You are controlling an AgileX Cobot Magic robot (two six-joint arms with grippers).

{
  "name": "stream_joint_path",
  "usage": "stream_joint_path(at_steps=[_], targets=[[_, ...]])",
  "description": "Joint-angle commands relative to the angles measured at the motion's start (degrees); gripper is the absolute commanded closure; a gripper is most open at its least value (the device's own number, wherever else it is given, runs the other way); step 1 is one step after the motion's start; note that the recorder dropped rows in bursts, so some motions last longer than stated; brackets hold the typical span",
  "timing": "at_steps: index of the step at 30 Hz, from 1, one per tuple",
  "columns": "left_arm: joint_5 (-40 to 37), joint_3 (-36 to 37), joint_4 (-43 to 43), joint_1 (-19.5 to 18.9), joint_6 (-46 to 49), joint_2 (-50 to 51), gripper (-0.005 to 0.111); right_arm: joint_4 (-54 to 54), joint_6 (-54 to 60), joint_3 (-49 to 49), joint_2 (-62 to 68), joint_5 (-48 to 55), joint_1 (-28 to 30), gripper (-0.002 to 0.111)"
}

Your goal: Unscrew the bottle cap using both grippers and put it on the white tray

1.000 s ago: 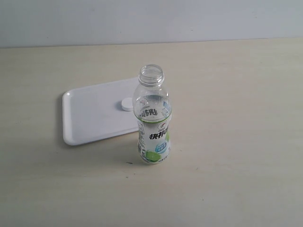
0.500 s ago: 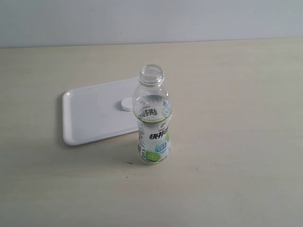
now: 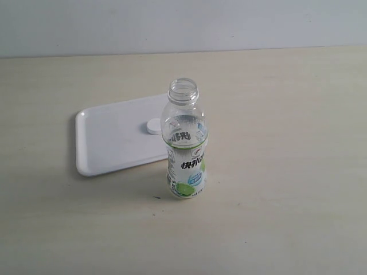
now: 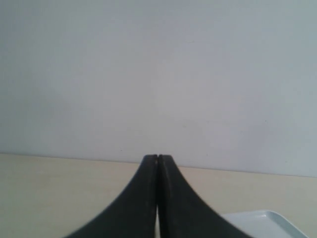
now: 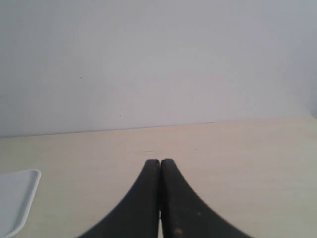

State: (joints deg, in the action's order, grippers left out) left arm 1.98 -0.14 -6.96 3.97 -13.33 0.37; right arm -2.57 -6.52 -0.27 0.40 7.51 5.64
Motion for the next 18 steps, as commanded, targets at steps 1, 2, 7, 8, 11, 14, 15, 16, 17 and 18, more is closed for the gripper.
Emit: stream_joint_path(at_steps=[1, 2, 7, 8, 11, 14, 15, 16, 17, 18], targets=[[0.1, 0.1, -0.1, 0.0, 0.0, -0.4, 0.107, -0.9, 0.9, 0.3, -0.4, -1.4, 0.4, 0.108], [0.1, 0.1, -0.1, 0.0, 0.0, -0.4, 0.107, -0.9, 0.9, 0.3, -0.4, -1.0, 0.4, 0.108], [0.1, 0.1, -0.1, 0.0, 0.0, -0.4, 0.107, -0.8, 0.9, 0.3, -0.4, -0.2, 0.4, 0.108], [0.1, 0.1, -0.1, 0.0, 0.0, -0.4, 0.107, -0.8, 0.9, 0.3, -0.4, -0.2, 0.4, 0.108], [0.1, 0.1, -0.1, 0.0, 0.0, -0.4, 0.107, -0.8, 0.9, 0.3, -0.4, -0.2, 0.4, 0.108], [0.1, 0.1, -0.1, 0.0, 0.0, -0.4, 0.107, -0.8, 0.9, 0.3, -0.4, -0.2, 0.4, 0.108], [0.1, 0.1, -0.1, 0.0, 0.0, -0.4, 0.107, -0.8, 0.9, 0.3, -0.4, -0.2, 0.4, 0.108], [0.1, 0.1, -0.1, 0.0, 0.0, -0.4, 0.107, -0.8, 0.9, 0.3, -0.4, -0.2, 0.4, 0.108], [0.1, 0.1, -0.1, 0.0, 0.0, -0.4, 0.107, -0.8, 0.9, 0.3, -0.4, -0.2, 0.4, 0.108], [0.1, 0.1, -0.1, 0.0, 0.0, -0.4, 0.107, -0.8, 0.9, 0.3, -0.4, -0.2, 0.4, 0.108]])
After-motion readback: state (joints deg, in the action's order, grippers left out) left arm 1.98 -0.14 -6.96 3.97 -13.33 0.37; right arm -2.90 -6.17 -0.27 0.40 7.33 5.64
